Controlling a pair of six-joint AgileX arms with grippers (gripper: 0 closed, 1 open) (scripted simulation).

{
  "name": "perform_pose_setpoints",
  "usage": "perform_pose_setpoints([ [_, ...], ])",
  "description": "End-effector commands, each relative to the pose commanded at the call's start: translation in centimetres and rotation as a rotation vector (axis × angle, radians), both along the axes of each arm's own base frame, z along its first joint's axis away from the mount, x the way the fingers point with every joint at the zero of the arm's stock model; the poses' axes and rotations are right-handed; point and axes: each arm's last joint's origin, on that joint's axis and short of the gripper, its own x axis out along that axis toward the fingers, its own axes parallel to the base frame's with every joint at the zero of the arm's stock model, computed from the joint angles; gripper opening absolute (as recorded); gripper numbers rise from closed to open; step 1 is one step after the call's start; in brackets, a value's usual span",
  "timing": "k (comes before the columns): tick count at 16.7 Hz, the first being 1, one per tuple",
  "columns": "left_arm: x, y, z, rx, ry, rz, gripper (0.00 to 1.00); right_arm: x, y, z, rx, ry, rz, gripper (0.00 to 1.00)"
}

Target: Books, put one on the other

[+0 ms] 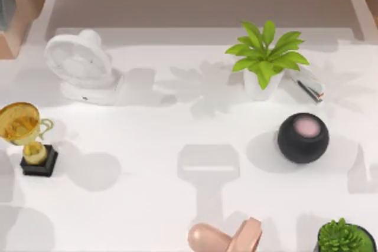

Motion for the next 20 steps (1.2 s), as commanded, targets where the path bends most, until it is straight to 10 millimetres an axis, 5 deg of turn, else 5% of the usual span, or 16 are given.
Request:
perform_pose_setpoints([
  [10,-3.7,-1.7,-13.0,0.334,0.354,-0.205,0.0,0.0,0.0,0.0,0.0,0.0,0.0,1.0],
  [20,-3.5,-2.1,-14.2,0.35,0.381,-0.235,0.0,0.0,0.0,0.0,0.0,0.0,0.0,1.0],
])
